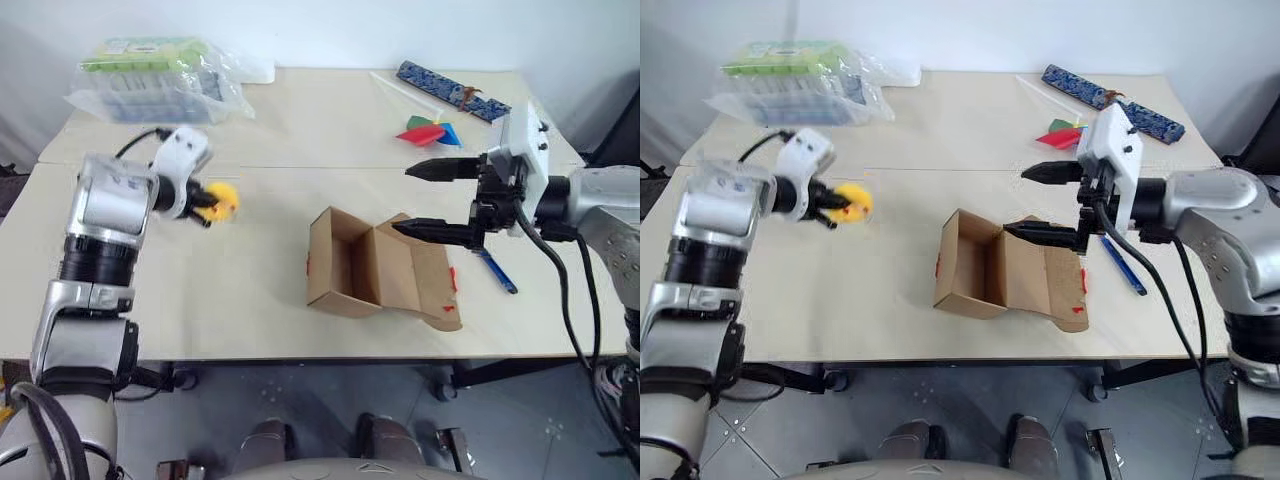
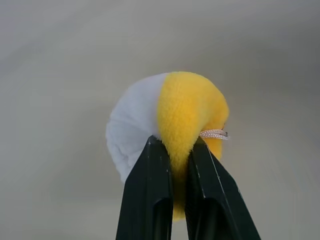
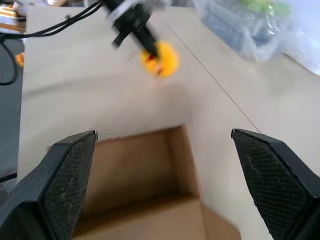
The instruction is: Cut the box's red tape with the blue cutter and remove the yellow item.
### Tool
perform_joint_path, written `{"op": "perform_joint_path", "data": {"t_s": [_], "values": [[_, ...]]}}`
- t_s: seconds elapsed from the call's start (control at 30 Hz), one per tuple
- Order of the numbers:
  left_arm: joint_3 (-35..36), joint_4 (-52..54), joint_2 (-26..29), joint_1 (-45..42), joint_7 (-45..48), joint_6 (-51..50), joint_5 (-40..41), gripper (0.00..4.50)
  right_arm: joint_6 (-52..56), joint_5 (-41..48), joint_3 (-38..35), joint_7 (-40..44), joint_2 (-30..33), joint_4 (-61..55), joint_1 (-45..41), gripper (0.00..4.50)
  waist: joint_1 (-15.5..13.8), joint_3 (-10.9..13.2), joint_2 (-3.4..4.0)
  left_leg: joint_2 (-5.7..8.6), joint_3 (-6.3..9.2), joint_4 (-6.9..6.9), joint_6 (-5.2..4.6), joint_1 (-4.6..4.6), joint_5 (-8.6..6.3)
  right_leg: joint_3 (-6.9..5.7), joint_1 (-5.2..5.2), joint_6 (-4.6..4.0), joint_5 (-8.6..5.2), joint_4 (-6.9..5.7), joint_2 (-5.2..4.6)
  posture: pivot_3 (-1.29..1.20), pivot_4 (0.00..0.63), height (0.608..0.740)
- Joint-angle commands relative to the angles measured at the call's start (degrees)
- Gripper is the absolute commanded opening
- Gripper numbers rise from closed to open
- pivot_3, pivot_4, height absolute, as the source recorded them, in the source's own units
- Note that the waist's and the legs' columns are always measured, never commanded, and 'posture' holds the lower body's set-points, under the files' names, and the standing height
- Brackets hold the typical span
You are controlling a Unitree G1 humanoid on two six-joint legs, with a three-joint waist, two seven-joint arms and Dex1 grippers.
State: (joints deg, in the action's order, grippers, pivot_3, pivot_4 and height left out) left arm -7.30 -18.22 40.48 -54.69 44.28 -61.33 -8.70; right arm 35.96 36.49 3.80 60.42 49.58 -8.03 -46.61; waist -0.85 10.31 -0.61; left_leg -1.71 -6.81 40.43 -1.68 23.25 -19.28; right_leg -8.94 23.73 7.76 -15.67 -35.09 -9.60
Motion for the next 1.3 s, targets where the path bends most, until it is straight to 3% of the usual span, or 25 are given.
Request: {"op": "perform_joint_path", "data": {"t_s": [0.03, 0.13, 0.6, 0.77, 0.83, 1.0, 1.1, 1.3], "values": [[-0.47, 6.47, 2.61, 1.38, -2.93, -5.78, -1.36, 0.01, -3.61, -3.14, 1.93, 3.95, -2.69, 4.11, -3.94, 4.50, -0.17, 0.00, -0.01, -0.01, 0.03, 0.00, 0.01, 0.00, 0.00, -0.01, -0.01, 0.00, 0.00, 0.00, 0.00, 0.00, 0.150, 0.740], [0.77, 9.53, 3.01, 2.79, -5.07, -8.96, -0.38, 0.01, -4.92, -5.02, 2.86, 6.25, -4.60, 6.65, -5.74, 4.50, -0.17, 0.00, 0.00, 0.00, 0.00, 0.00, 0.04, -0.01, 0.00, 0.01, 0.00, 0.00, 0.00, -0.01, 0.00, 0.00, 0.150, 0.740], [10.09, 18.58, 6.38, 3.80, -7.57, -12.70, 7.39, 4.48, -5.13, -8.83, 1.24, 10.61, -4.93, 9.11, -5.97, 4.50, 0.58, 0.00, 0.00, -0.01, 0.05, -0.04, 0.10, -0.04, 0.00, -0.01, 0.02, 0.00, 0.00, -0.11, 0.00, 0.00, 0.150, 0.740], [13.21, 27.04, 9.93, 7.73, -3.76, -11.67, 12.93, 4.48, -3.91, -8.73, -0.58, 10.70, -2.34, 7.83, -3.95, 4.50, 0.93, 0.00, 0.00, -0.03, 0.06, -0.07, 0.13, -0.04, -0.02, 0.00, 0.03, 0.00, 0.00, -0.11, 0.00, 0.00, 0.150, 0.740], [20.43, 34.42, 7.41, 13.41, 1.79, -2.26, 20.04, 4.48, -2.14, -8.08, -2.01, 9.91, -0.48, 5.81, -1.95, 4.50, 0.96, 0.00, 0.00, -0.03, 0.05, -0.14, 0.15, -0.07, -0.03, 0.00, 0.03, 0.00, 0.00, -0.08, 0.00, 0.00, 0.150, 0.740], [31.03, 42.45, -0.42, 23.92, 4.74, 12.89, 29.29, 4.48, 0.38, -7.77, -5.18, 9.27, 3.74, 2.81, 3.54, 4.50, 0.74, 0.00, 0.00, -0.06, 0.06, -0.10, 0.17, -0.09, -0.04, 0.00, -0.02, -0.01, 0.00, -0.02, 0.00, 0.00, 0.150, 0.740], [32.13, 44.72, -1.58, 30.16, 6.60, 15.89, 33.36, 4.48, -0.84, -8.87, -7.04, 9.62, 6.99, 1.79, 8.71, 4.50, 0.81, -0.01, 0.01, -0.04, 0.02, -0.16, 0.17, -0.21, -0.04, 0.01, -0.08, -0.01, 0.00, 0.00, 0.00, 0.00, 0.150, 0.740], [28.10, 41.57, 3.10, 39.79, 16.54, 22.91, 36.71, 4.48, -4.47, -7.94, -18.27, 9.08, 10.05, -0.67, 24.00, 4.50, 0.17, -0.01, 0.01, -0.04, -0.04, -0.13, 0.16, -0.20, -0.04, 0.04, -0.10, -0.01, 0.00, 0.09, 0.00, 0.00, 0.150, 0.740]]}}
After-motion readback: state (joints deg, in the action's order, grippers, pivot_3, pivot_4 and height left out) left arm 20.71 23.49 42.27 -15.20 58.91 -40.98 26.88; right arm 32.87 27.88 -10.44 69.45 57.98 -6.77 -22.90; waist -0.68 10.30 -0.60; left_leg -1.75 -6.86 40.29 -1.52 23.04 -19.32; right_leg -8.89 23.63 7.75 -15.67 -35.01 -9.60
